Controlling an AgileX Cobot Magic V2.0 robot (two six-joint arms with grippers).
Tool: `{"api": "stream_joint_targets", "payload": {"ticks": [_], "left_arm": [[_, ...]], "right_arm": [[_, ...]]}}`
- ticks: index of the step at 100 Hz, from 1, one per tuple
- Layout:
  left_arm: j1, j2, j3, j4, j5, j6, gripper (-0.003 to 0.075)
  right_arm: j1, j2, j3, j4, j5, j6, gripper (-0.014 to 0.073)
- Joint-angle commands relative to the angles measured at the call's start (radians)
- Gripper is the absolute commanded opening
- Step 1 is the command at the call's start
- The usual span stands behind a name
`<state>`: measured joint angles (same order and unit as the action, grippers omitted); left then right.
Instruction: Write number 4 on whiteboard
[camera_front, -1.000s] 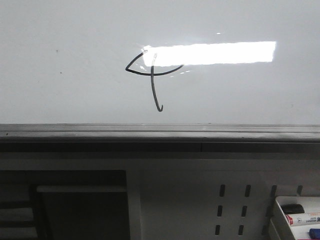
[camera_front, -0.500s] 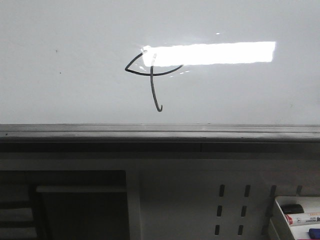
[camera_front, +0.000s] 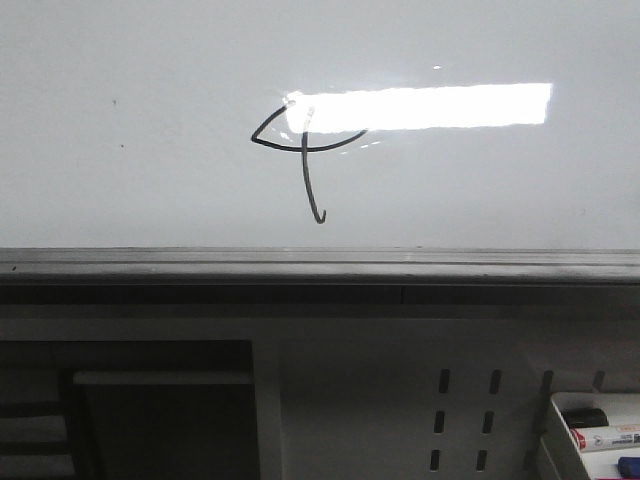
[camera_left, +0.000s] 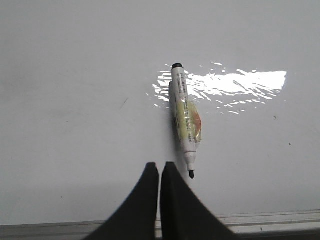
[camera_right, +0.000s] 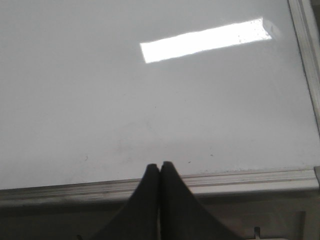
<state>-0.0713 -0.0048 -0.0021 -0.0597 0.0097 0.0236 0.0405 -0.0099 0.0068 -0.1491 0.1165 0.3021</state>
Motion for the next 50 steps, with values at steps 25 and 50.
{"api": "stream_joint_targets", "payload": {"ticks": [25,50], "left_arm": [[0.001,-0.026,0.027,-0.001,-0.075,-0.011,-0.0020],[0.001,-0.026,0.027,-0.001,-0.075,-0.011,-0.0020]], "right_arm": [[0.001,-0.022,0.022,0.000,-0.146,-0.134,-0.0071],[0.001,-0.022,0.022,0.024,-0.179,-0.227,-0.0071]]}}
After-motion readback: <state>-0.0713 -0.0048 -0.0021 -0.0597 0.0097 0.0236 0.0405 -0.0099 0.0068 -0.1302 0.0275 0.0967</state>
